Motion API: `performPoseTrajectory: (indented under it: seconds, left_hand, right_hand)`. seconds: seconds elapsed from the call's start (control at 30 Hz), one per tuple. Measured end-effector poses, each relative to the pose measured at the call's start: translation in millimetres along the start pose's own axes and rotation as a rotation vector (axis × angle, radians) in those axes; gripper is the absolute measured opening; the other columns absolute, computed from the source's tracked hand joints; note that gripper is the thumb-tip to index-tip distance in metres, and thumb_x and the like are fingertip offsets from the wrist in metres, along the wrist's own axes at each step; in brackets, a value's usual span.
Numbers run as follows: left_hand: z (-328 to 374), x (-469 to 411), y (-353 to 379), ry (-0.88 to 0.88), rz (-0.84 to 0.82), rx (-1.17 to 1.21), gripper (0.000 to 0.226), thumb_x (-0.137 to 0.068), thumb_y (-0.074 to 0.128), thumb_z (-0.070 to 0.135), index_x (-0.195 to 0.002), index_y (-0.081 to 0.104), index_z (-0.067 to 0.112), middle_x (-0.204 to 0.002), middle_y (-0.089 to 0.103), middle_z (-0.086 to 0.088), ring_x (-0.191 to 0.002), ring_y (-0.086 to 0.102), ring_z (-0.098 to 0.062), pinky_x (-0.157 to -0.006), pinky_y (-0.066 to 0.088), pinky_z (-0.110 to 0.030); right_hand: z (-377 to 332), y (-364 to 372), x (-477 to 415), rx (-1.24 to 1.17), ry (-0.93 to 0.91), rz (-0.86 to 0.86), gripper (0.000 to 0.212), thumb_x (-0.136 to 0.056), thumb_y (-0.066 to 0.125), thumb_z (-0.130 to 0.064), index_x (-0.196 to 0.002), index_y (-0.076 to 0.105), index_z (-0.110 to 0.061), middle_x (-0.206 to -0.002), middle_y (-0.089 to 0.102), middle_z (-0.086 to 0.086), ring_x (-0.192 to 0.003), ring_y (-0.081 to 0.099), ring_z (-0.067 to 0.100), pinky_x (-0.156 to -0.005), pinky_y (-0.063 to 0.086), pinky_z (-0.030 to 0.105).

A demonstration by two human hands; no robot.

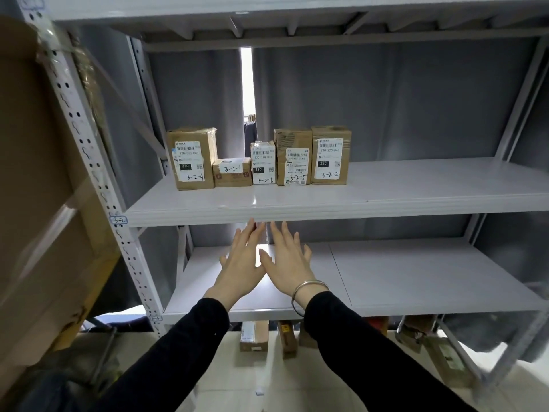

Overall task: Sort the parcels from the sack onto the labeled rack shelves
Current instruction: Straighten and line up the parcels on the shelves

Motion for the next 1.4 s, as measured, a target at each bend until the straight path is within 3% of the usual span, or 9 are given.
performPoseTrajectory:
  seconds: [0.17,0.37,0.5,0.67,0.93,1.1,1.4]
  left_hand:
    - [-1,-24,-47,-0.022,0.078,-0.043,0.066,-0.094,0.046,0.040,-0.149,0.008,0.033,-0.158,-0.006,0.014,-0.147,-0.002,-0.016,-0.112,0.013,-0.063]
    - [32,-52,-136,0.070,0.307,-0.080,0.064,-0.094,0.047,0.033,-0.149,0.015,0.027,-0.159,0.005,0.007,-0.146,0.008,-0.017,-0.113,0.020,-0.056]
    - [58,-59,-185,0.149,0.434,-0.053,0.063,-0.095,0.047,0.030,-0.149,0.016,0.024,-0.159,0.007,0.004,-0.147,0.008,-0.019,-0.116,0.016,-0.050]
    - [93,-70,-244,0.183,0.522,-0.114,0.062,-0.095,0.044,0.036,-0.149,0.014,0.030,-0.159,0.005,0.008,-0.146,0.009,-0.020,-0.110,0.014,-0.064]
    - [139,-86,-315,0.340,0.652,-0.170,0.060,-0.095,0.044,0.035,-0.148,0.017,0.027,-0.158,0.012,0.003,-0.146,0.013,-0.017,-0.111,0.018,-0.062]
    - [140,-95,-318,0.366,0.647,-0.191,0.062,-0.093,0.046,0.033,-0.148,0.018,0.025,-0.158,0.013,0.001,-0.145,0.013,-0.017,-0.110,0.023,-0.060]
    - [100,-118,-335,0.231,0.619,-0.294,0.062,-0.094,0.044,0.034,-0.149,0.016,0.021,-0.158,0.014,-0.001,-0.145,0.014,-0.020,-0.114,0.017,-0.055]
  right_hand:
    - [-21,-27,-24,-0.008,-0.058,0.003,0.060,-0.098,0.029,-0.041,-0.149,0.001,-0.026,-0.159,-0.005,0.001,-0.146,-0.003,0.029,-0.116,-0.002,0.048]
    - [-87,-90,-51,-0.024,-0.242,0.142,0.059,-0.098,0.029,-0.042,-0.149,0.004,-0.025,-0.159,-0.002,-0.001,-0.146,-0.002,0.025,-0.116,-0.001,0.047]
    - [-123,-131,-57,-0.063,-0.337,0.239,0.059,-0.098,0.029,-0.042,-0.149,0.005,-0.027,-0.159,-0.001,-0.001,-0.146,-0.002,0.026,-0.117,0.001,0.048]
    - [-163,-187,-63,-0.016,-0.432,0.348,0.058,-0.099,0.029,-0.041,-0.149,0.004,-0.025,-0.159,0.000,0.001,-0.146,-0.001,0.027,-0.116,0.000,0.048]
    - [-200,-256,-74,0.049,-0.475,0.502,0.060,-0.098,0.031,-0.042,-0.149,0.008,-0.021,-0.158,0.006,0.004,-0.146,0.005,0.027,-0.116,0.005,0.049]
    - [-199,-257,-81,0.074,-0.468,0.484,0.060,-0.098,0.032,-0.040,-0.149,0.009,-0.018,-0.158,0.007,0.006,-0.146,0.008,0.027,-0.116,0.008,0.045]
    - [-209,-253,-109,0.125,-0.474,0.460,0.057,-0.099,0.033,-0.034,-0.148,0.014,-0.011,-0.157,0.015,0.005,-0.144,0.017,0.023,-0.115,0.015,0.041]
Point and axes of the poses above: each hand's wrist, its own x-axis away from the middle knuckle, its own y-axis out of the palm, z = x × y, the point moved 2 cm from there along -x, towards the middle knuckle
